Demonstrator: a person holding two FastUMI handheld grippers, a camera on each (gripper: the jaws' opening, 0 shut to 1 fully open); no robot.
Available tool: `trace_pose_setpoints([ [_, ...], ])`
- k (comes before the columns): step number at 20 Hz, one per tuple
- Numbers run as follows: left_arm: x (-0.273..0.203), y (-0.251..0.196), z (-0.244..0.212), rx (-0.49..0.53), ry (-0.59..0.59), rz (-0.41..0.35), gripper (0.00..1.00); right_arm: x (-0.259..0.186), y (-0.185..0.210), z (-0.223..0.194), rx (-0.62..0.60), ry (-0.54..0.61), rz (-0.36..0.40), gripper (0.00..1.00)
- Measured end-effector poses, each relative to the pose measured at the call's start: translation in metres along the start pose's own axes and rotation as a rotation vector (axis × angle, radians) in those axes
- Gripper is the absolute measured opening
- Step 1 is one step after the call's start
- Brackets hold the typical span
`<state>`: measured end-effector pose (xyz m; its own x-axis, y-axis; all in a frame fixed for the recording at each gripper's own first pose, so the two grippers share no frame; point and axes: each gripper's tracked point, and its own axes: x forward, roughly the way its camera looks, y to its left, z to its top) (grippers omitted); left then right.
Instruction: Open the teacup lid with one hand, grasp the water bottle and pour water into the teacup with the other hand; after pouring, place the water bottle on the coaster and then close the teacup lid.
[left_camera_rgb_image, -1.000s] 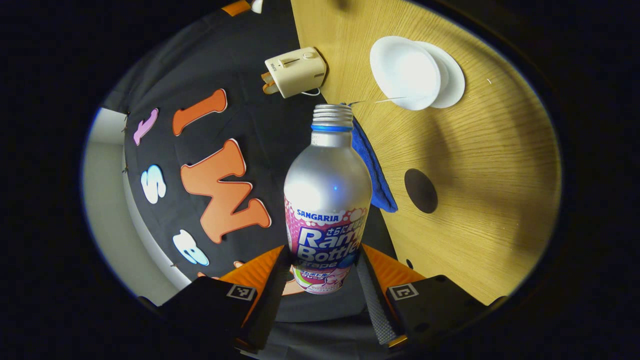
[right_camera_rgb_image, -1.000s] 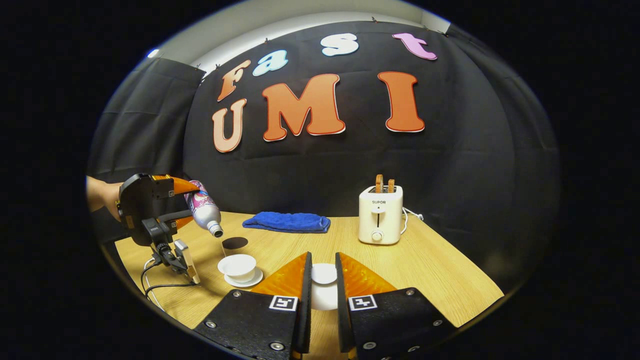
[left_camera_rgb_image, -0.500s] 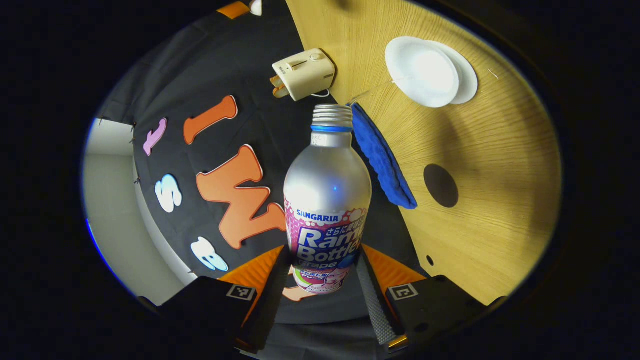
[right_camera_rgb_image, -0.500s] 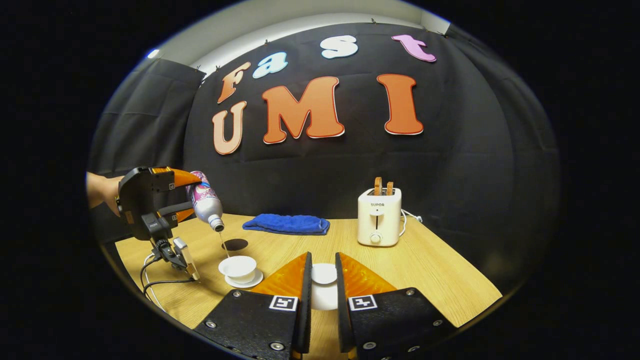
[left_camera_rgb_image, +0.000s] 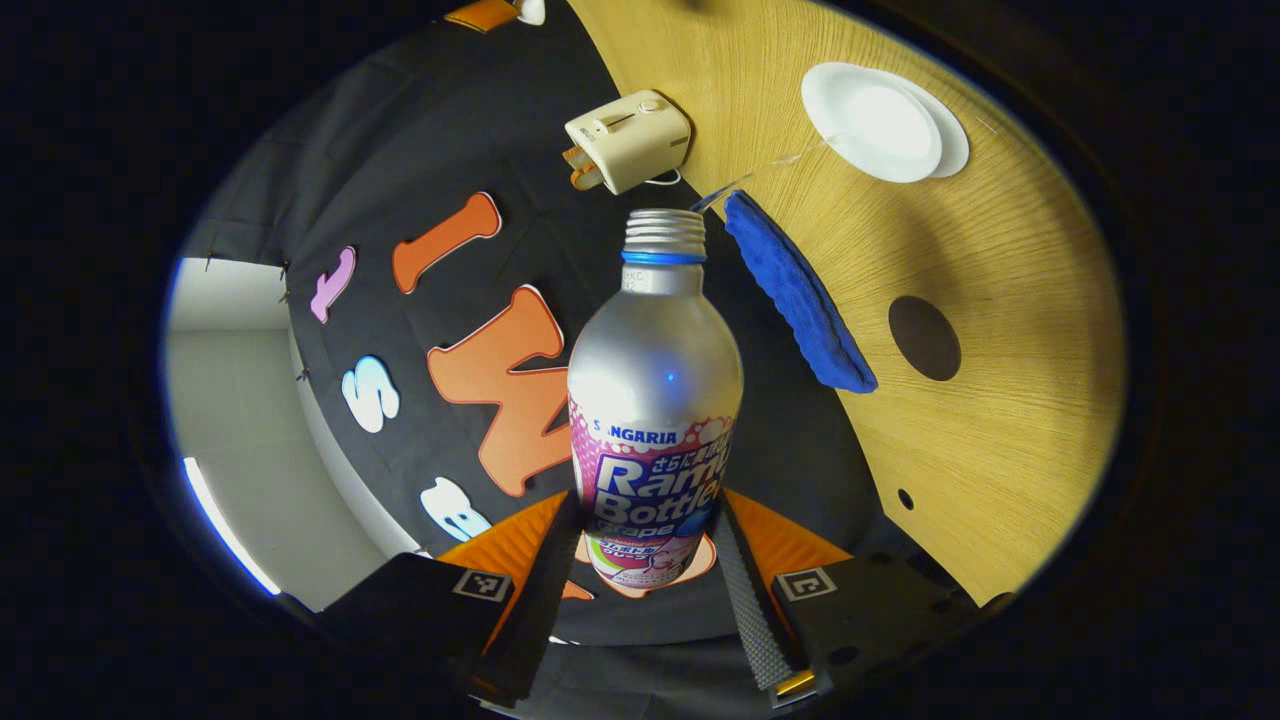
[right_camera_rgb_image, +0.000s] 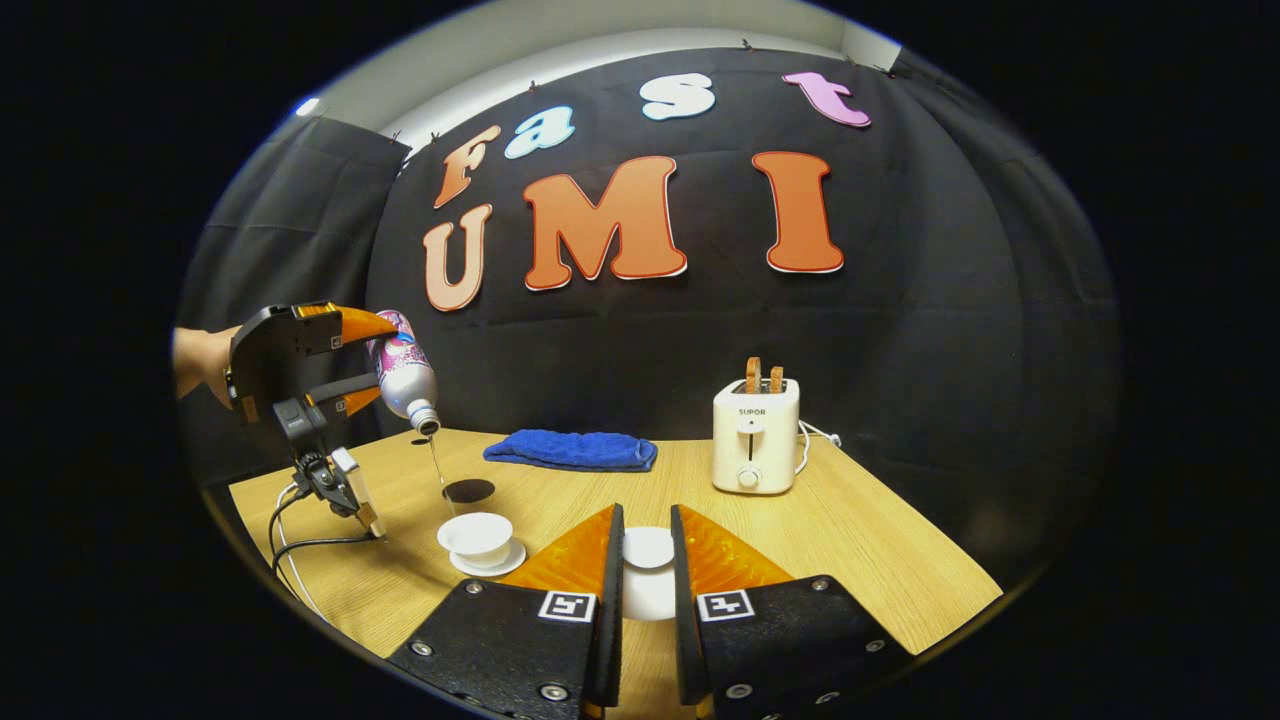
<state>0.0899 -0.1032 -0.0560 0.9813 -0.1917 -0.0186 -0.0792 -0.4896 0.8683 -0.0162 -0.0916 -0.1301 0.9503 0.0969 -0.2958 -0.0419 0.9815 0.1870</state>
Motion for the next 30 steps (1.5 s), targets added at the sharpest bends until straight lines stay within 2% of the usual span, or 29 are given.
trace_pose_setpoints([
  [1, 0.0, -0.001, 0.001, 0.014, -0.002, 0.008, 0.78, 0.0, 0.001, -0.001, 0.001, 0.005, 0.003, 0.23],
  [5, 0.002, -0.018, 0.011, 0.036, -0.013, 0.012, 0.84, -0.001, 0.006, -0.003, 0.001, 0.008, 0.005, 0.23],
  [7, 0.002, -0.026, 0.018, 0.04, -0.024, 0.008, 0.81, -0.002, 0.006, -0.004, 0.001, 0.008, 0.006, 0.23],
  [12, -0.004, -0.038, 0.033, 0.066, -0.054, 0.016, 0.81, 0.002, 0.009, -0.01, 0.003, 0.029, 0.006, 0.23],
  [13, -0.004, -0.038, 0.036, 0.071, -0.058, 0.018, 0.84, 0.001, 0.011, -0.012, 0.002, 0.039, 0.008, 0.23],
  [17, -0.004, -0.04, 0.04, 0.063, -0.067, 0.055, 0.78, 0.002, 0.021, -0.013, -0.014, 0.037, 0.023, 0.23],
  [20, -0.005, -0.039, 0.04, 0.043, -0.065, 0.081, 0.81, 0.004, 0.027, -0.01, -0.022, 0.038, 0.034, 0.23],
  [22, -0.008, -0.035, 0.04, 0.011, -0.065, 0.119, 0.81, 0.005, 0.03, -0.007, -0.023, 0.034, 0.038, 0.23],
  [27, -0.011, 0.012, 0.027, -0.14, -0.058, 0.254, 0.8, 0.009, 0.044, -0.001, -0.032, 0.029, 0.056, 0.23],
  [28, -0.011, 0.016, 0.021, -0.181, -0.049, 0.271, 0.8, 0.008, 0.046, 0.001, -0.032, 0.026, 0.062, 0.23],
  [30, -0.009, 0.021, 0.002, -0.328, -0.004, 0.294, 0.8, 0.006, 0.053, 0.008, -0.03, 0.011, 0.078, 0.23],
])
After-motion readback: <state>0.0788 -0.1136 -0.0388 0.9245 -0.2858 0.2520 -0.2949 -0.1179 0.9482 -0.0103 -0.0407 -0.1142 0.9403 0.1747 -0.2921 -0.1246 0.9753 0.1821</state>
